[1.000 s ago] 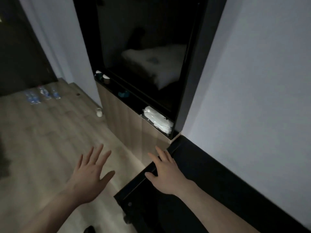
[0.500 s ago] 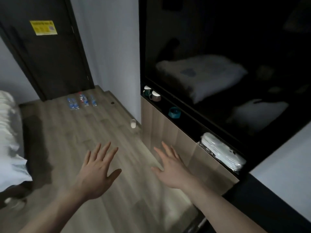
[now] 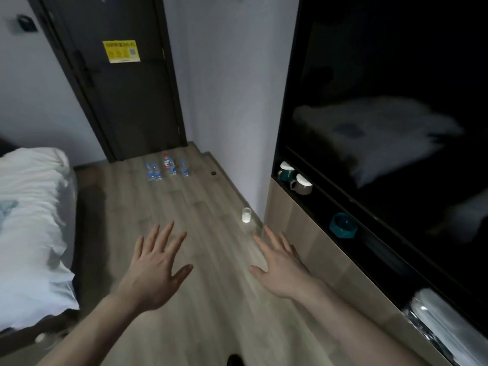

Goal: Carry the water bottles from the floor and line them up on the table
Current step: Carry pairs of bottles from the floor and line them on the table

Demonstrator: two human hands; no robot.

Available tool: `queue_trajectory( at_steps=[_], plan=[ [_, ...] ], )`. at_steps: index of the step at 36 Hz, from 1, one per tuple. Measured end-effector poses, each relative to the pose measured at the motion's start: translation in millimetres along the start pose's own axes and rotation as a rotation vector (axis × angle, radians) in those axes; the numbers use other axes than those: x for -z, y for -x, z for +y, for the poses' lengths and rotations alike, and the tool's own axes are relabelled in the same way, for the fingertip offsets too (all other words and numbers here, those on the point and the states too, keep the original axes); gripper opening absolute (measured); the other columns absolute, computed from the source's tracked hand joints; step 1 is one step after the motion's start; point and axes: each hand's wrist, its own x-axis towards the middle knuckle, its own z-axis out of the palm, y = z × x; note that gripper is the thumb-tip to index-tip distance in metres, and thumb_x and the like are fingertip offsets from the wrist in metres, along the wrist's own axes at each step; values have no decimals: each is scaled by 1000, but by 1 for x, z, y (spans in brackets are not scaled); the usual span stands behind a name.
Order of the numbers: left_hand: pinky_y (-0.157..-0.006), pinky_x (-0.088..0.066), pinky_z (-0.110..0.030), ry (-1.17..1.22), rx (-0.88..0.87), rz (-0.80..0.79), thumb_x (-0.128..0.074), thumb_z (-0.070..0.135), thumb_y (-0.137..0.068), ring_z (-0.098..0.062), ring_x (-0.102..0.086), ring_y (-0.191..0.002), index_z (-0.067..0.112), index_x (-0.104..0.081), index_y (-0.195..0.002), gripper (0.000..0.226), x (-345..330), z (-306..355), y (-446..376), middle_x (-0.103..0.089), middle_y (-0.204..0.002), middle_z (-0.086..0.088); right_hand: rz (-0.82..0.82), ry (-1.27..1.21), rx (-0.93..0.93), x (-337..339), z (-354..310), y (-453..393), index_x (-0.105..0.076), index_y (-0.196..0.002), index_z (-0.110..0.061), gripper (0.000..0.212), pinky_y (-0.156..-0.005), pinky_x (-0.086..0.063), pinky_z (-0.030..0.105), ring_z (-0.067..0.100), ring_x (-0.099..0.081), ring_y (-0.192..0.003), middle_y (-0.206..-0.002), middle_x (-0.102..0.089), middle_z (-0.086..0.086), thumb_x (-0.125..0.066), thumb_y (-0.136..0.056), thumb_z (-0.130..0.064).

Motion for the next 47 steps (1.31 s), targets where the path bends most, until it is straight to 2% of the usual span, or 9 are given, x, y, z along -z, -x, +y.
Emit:
queue_trajectory(
  at_steps=[4, 13, 20, 24, 27, 30, 33, 39, 47],
  plan=[
    [-123, 10, -48, 0, 75, -10, 7, 86, -75, -25, 28, -149, 39, 6, -159, 96, 12, -27, -54, 27, -163, 4, -17, 23, 61, 14, -11, -77, -6, -156, -40, 79, -122, -5, 52, 25, 15, -151, -163, 20, -13, -46, -91, -58],
    [-121, 14, -48, 30, 202, -24, 25, 88, -62, -26, 30, -148, 39, 9, -158, 109, 21, -99, -147, 32, -161, 3, -79, 133, 177, 40, -61, -234, -2, -156, -39, 80, -121, -2, 50, 27, 15, -152, -165, 14, -8, -48, -92, -55],
    [-122, 13, -50, 48, 213, -27, 12, 90, -67, -26, 30, -148, 37, 4, -159, 106, 23, -179, -235, 28, -162, 2, -117, 139, 190, 44, -109, -346, 1, -157, -38, 81, -122, 2, 50, 28, 19, -150, -164, 19, -8, -48, -95, -52],
    [-122, 14, -50, 23, 197, -26, 22, 90, -61, -28, 29, -148, 36, 8, -158, 111, 27, -226, -294, 29, -163, 0, -114, 145, 162, 42, -137, -406, 2, -157, -39, 81, -122, 1, 53, 28, 18, -151, -164, 18, -6, -48, -94, -53],
    [-122, 13, -49, 19, 170, -37, 14, 87, -67, -28, 27, -149, 35, 7, -159, 106, 34, -263, -335, 27, -164, -1, -107, 136, 124, 42, -157, -445, 1, -157, -39, 80, -122, 2, 52, 28, 19, -150, -165, 17, -5, -47, -95, -53],
    [-122, 14, -50, 16, 139, -31, -7, 81, -86, -28, 29, -149, 35, 7, -159, 88, 36, -296, -372, 27, -164, -1, -72, 138, 100, 42, -171, -481, -2, -156, -40, 78, -121, 1, 50, 28, 17, -151, -165, 16, -6, -47, -94, -54],
    [-122, 13, -50, -10, 101, -51, -21, 73, -94, -29, 29, -149, 33, 5, -160, 81, 41, -327, -412, 27, -164, -3, -61, 127, 70, 42, -188, -519, -5, -155, -41, 77, -121, 0, 49, 29, 15, -151, -165, 15, -7, -47, -93, -56],
    [-119, 17, -46, 18, 20, -60, -24, 73, -94, -27, 30, -148, 33, 2, -160, 82, 40, -380, -485, 28, -163, 0, -52, 112, 20, 41, -211, -594, -4, -157, -38, 78, -121, 2, 47, 26, 17, -151, -165, 16, -8, -45, -93, -58],
    [-119, 15, -48, 6, 45, -82, -26, 72, -94, -28, 30, -148, 32, 1, -161, 82, 22, -459, -602, 28, -163, -2, -109, 74, -11, 32, -242, -718, -2, -157, -39, 80, -123, 2, 49, 25, 19, -151, -164, 17, -8, -46, -94, -58]
  ],
)
